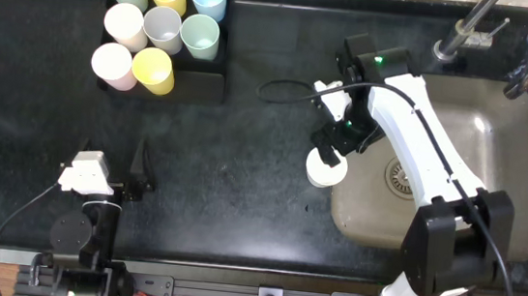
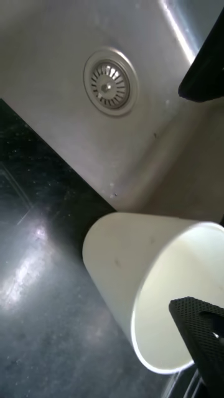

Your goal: Store Cups

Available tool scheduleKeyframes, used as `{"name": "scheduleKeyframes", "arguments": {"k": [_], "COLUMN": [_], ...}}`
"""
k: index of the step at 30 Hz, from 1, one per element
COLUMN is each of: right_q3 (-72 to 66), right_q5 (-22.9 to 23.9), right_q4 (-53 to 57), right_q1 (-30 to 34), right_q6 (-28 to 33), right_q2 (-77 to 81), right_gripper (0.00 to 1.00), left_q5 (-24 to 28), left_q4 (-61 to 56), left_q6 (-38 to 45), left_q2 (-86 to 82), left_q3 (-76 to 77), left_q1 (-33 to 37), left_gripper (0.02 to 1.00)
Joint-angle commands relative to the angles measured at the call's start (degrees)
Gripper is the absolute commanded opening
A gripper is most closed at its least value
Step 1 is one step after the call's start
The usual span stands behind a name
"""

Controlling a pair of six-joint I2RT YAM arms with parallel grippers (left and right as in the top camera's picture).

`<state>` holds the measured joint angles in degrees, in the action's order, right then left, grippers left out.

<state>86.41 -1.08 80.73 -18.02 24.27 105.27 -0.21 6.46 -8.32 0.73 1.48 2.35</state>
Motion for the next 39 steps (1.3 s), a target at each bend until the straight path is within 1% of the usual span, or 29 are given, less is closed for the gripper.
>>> {"name": "scheduleKeyframes", "arguments": {"k": [1, 7, 17, 18, 19, 20, 22, 26, 29, 31, 34, 36, 39], "right_q3": [-2.6, -6.1, -6.1, -6.1, -6.1, -6.1, -6.1, -5.6, -2.5, 2.1, 11.5, 18.5, 30.0], "right_q5": [0.7, 0.8, 0.7, 0.7, 0.7, 0.7, 0.7, 0.6, -0.5, -0.9, -0.7, -0.5, 1.9], "right_q4": [-2.2, -5.7, -5.8, -5.9, -6.0, -6.1, -6.4, -6.0, -3.0, 0.5, 5.2, 6.8, 7.5], "right_q1": [0.2, 0.1, 0.0, 0.0, 0.0, 0.0, 0.0, -0.2, -1.3, -2.4, -4.5, -6.0, -8.9], "right_q6": [1.5, 2.1, 2.1, 2.1, 2.1, 2.1, 2.1, 1.2, 1.0, 0.9, -0.9, -3.3, -8.4], "right_q2": [0.4, 0.4, 0.3, 0.3, 0.3, 0.3, 0.3, 0.2, -0.2, -0.2, -0.2, 0.2, 2.5], "right_gripper": [0.998, 0.996, 1.0, 0.989, 0.93, 0.829, 0.045, 0.042, 0.045, 0.042, 0.045, 0.042, 0.042], "left_q5": [0.2, 0.2, 0.2, 0.2, 0.2, 0.2, 0.2, 0.2, 0.2, 0.2, 0.2, 0.2, 0.2], "left_q4": [0.0, 0.0, 0.0, 0.0, 0.0, 0.0, 0.0, 0.0, 0.0, 0.0, 0.0, 0.0, 0.0], "left_q6": [1.4, 1.4, 1.4, 1.4, 1.4, 1.4, 1.4, 1.4, 1.4, 1.4, 1.4, 1.4, 1.4], "left_q2": [-0.6, -0.6, -0.6, -0.6, -0.6, -0.6, -0.6, -0.6, -0.6, -0.6, -0.6, -0.6, -0.6], "left_q3": [-0.2, -0.2, -0.2, -0.2, -0.2, -0.2, -0.2, -0.2, -0.2, -0.2, -0.2, -0.2, -0.2], "left_q1": [0.3, 0.3, 0.3, 0.3, 0.3, 0.3, 0.3, 0.3, 0.3, 0.3, 0.3, 0.3, 0.3], "left_gripper": [1.0, 1.0, 1.0, 1.0, 1.0, 1.0, 1.0, 1.0, 1.0, 1.0, 1.0, 1.0, 1.0]}}
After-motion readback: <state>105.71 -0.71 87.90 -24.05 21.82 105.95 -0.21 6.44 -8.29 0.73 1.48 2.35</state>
